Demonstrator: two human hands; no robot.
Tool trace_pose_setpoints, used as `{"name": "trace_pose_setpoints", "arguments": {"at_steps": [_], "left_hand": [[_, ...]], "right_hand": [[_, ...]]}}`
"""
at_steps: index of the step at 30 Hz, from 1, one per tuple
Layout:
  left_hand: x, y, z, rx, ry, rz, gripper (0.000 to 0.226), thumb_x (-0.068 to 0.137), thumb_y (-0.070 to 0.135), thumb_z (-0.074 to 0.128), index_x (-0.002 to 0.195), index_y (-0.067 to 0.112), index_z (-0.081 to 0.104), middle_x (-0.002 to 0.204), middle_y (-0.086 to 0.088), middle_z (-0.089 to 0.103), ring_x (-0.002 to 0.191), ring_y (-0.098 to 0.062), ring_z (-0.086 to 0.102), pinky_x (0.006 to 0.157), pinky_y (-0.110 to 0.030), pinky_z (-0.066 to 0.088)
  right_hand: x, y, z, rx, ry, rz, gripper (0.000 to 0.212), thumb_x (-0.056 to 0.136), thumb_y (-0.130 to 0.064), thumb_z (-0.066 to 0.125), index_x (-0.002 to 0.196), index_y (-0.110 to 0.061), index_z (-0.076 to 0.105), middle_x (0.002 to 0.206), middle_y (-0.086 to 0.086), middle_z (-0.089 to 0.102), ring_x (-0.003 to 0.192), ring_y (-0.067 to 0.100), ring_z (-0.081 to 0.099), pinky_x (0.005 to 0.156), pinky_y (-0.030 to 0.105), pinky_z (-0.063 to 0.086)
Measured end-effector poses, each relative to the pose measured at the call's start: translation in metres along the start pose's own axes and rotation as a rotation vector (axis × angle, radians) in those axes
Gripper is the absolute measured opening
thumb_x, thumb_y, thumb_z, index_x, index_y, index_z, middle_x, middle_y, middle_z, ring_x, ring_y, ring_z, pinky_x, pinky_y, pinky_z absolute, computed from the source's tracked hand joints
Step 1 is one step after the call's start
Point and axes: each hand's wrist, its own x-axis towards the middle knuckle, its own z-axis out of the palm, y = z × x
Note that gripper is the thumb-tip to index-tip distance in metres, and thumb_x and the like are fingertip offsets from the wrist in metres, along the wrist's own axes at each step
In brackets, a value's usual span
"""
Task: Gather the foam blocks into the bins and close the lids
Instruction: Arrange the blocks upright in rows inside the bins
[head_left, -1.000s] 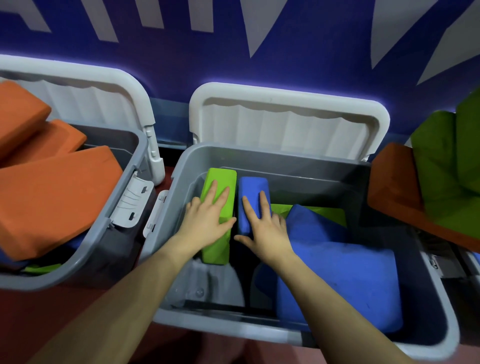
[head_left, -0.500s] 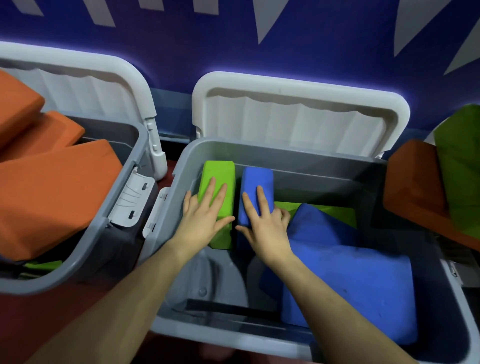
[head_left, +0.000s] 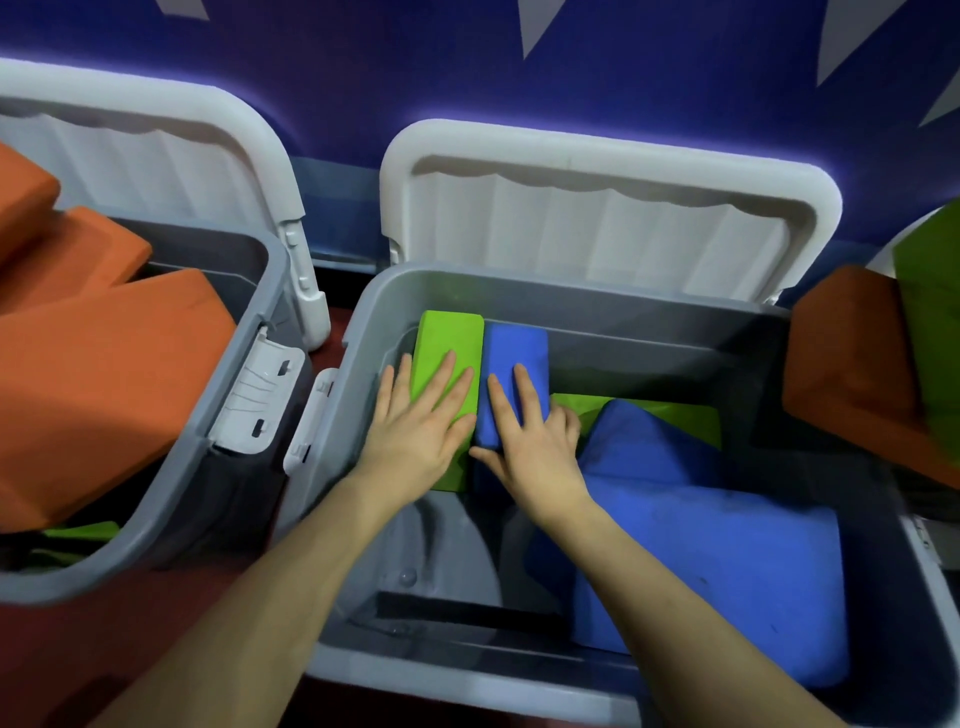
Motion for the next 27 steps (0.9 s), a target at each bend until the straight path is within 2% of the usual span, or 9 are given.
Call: {"name": "trace_pose_setpoints", "arguments": {"at_steps": [2, 4, 7, 10, 14, 17, 20, 24, 27], "left_hand": [[-0.002, 0.006, -0.005, 0.045, -0.008, 0.005, 0.068, 0.090, 0.053, 0.013, 0.147, 0.024, 0.036, 0.157, 0.003, 0.022, 0.145, -0.038, 0.015, 0.115, -0.045, -0.003], [-0.003, 0.007, -0.007, 0.068, -0.060, -0.017, 0.077, 0.083, 0.056, -0.001, 0.151, 0.029, 0.020, 0.160, 0.005, 0.008, 0.148, -0.029, 0.001, 0.115, -0.044, -0.006], [-0.006, 0.008, -0.011, 0.096, -0.116, -0.020, 0.084, 0.075, 0.057, -0.013, 0.152, 0.032, 0.008, 0.160, 0.008, -0.004, 0.148, -0.025, -0.007, 0.116, -0.045, -0.007], [-0.009, 0.013, -0.018, 0.129, -0.152, 0.039, 0.082, 0.078, 0.056, -0.010, 0.152, 0.030, 0.014, 0.160, 0.005, 0.004, 0.148, -0.029, 0.002, 0.116, -0.049, -0.001], [-0.012, 0.022, -0.026, 0.164, -0.128, 0.063, 0.067, 0.089, 0.048, 0.020, 0.139, 0.016, 0.049, 0.147, -0.010, 0.043, 0.132, -0.035, 0.043, 0.106, -0.057, 0.030], [-0.015, 0.044, -0.033, 0.169, -0.109, 0.153, 0.057, 0.087, 0.043, 0.034, 0.124, 0.012, 0.064, 0.130, -0.011, 0.060, 0.117, -0.033, 0.059, 0.093, -0.055, 0.045], [-0.017, 0.075, -0.035, 0.135, -0.127, 0.289, 0.054, 0.085, 0.044, 0.035, 0.115, 0.014, 0.069, 0.122, -0.007, 0.065, 0.112, -0.028, 0.062, 0.090, -0.052, 0.048], [-0.014, 0.111, -0.024, 0.141, -0.216, 0.423, 0.057, 0.097, 0.047, 0.031, 0.146, 0.017, 0.038, 0.154, -0.005, 0.032, 0.142, -0.025, 0.028, 0.114, -0.049, 0.018], [-0.016, 0.126, -0.010, 0.200, -0.319, 0.393, 0.061, 0.101, 0.048, 0.026, 0.153, 0.022, 0.010, 0.161, 0.001, 0.008, 0.147, -0.021, 0.004, 0.116, -0.043, -0.001]], "right_hand": [[-0.001, 0.001, 0.000, -0.034, -0.033, 0.001, 0.092, 0.060, -0.058, 0.081, 0.135, -0.013, 0.053, 0.138, 0.022, 0.051, 0.075, 0.040, 0.062, 0.078, 0.057, 0.050], [-0.002, -0.001, -0.008, -0.038, -0.103, -0.011, 0.090, 0.065, -0.061, 0.076, 0.139, -0.016, 0.051, 0.145, 0.019, 0.045, 0.085, 0.043, 0.063, 0.085, 0.062, 0.045], [-0.003, 0.003, -0.025, 0.001, -0.258, -0.007, 0.087, 0.083, -0.067, 0.054, 0.153, -0.032, 0.014, 0.162, 0.005, 0.004, 0.129, 0.045, 0.039, 0.109, 0.058, 0.021], [-0.016, 0.018, -0.042, 0.017, -0.300, 0.014, 0.084, 0.086, -0.072, 0.038, 0.151, -0.039, -0.003, 0.161, -0.006, -0.010, 0.143, 0.040, 0.017, 0.114, 0.050, 0.011], [-0.037, 0.043, -0.058, -0.041, -0.341, 0.063, 0.092, 0.071, -0.076, 0.011, 0.153, -0.035, 0.011, 0.162, -0.004, 0.009, 0.139, 0.038, 0.029, 0.112, 0.049, 0.020], [-0.053, 0.057, -0.068, -0.087, -0.359, 0.094, 0.081, 0.075, -0.069, 0.030, 0.131, -0.017, 0.059, 0.134, 0.009, 0.058, 0.107, 0.042, 0.062, 0.088, 0.052, 0.049], [-0.070, 0.076, -0.076, -0.177, -0.394, 0.170, 0.080, 0.072, -0.070, 0.032, 0.114, -0.014, 0.070, 0.112, 0.011, 0.070, 0.093, 0.039, 0.068, 0.084, 0.051, 0.051], [-0.095, 0.093, -0.087, -0.119, -0.464, 0.205, 0.089, 0.072, -0.072, 0.023, 0.131, -0.016, 0.058, 0.125, 0.010, 0.062, 0.117, 0.043, 0.055, 0.104, 0.053, 0.019], [-0.103, 0.093, -0.093, -0.107, -0.426, 0.189, 0.076, 0.074, -0.067, 0.032, 0.127, -0.020, 0.060, 0.119, 0.004, 0.064, 0.112, 0.037, 0.058, 0.103, 0.054, 0.028]]}}
